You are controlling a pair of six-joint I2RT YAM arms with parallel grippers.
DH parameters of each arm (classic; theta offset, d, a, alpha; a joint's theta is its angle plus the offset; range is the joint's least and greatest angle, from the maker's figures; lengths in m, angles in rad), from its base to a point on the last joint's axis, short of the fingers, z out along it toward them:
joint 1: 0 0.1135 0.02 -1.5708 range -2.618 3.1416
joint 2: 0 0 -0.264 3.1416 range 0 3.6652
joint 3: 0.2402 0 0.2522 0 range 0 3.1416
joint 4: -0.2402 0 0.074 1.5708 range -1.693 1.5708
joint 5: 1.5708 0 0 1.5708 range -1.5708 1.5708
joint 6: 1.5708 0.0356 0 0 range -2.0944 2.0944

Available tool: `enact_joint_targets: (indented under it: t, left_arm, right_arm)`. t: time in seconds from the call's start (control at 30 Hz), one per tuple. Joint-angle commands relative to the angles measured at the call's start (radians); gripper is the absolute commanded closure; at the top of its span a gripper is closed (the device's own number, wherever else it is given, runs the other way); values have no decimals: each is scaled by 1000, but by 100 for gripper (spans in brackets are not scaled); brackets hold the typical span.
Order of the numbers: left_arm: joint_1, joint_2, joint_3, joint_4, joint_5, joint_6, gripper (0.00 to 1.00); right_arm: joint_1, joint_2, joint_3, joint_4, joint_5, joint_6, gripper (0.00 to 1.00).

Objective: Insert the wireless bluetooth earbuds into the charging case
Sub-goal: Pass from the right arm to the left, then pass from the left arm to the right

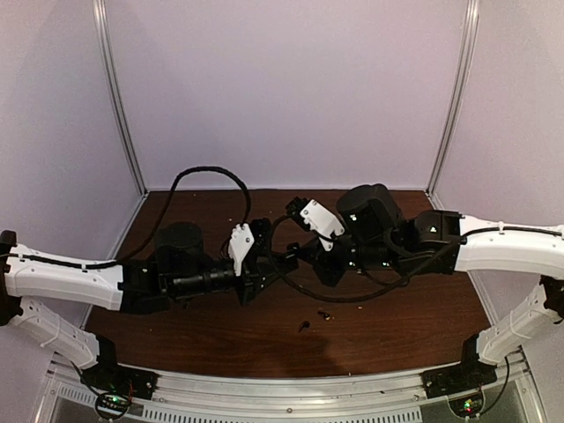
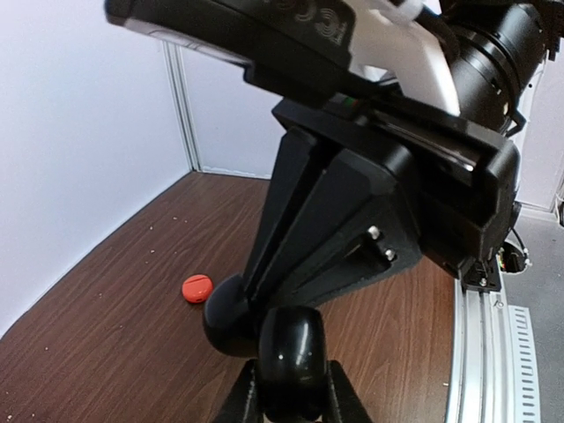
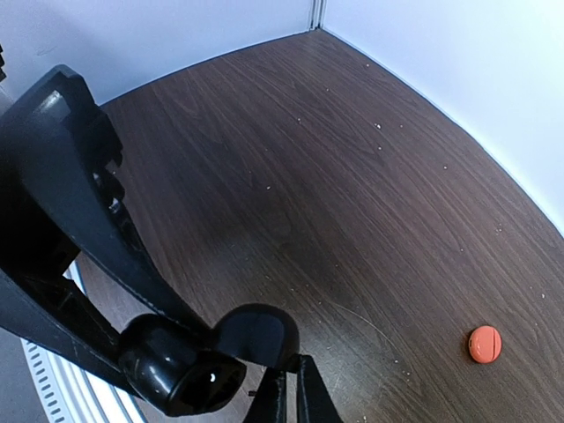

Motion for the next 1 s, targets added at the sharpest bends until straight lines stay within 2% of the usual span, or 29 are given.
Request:
enact_joint_targets:
  t: [0.0, 0.07, 0.17, 0.3, 0.53, 0.73, 0.97]
  left_arm:
    - [3, -19, 3, 51, -16, -18, 87]
    - [5, -39, -22, 79, -10, -26, 91]
    - [16, -75, -59, 117, 28, -36, 96]
    - [26, -121, -120, 197, 86, -47, 98]
    - [34, -185, -260, 542, 283, -61, 99]
    - [34, -171, -267, 663, 397, -75, 99]
    - [34, -135, -271, 807, 439, -108, 98]
  right_arm:
    - [10, -13, 24, 16, -18, -4, 94]
    - [5, -44, 1, 33, -38, -8, 85]
    - [-16, -101, -24, 48, -70, -17, 57]
    - [-23, -203, -78, 114, -144, -39, 41]
    - [-29, -348, -248, 430, -418, -15, 40]
    - [-29, -322, -264, 575, -549, -1, 43]
    - [-26, -256, -279, 754, -621, 60, 46]
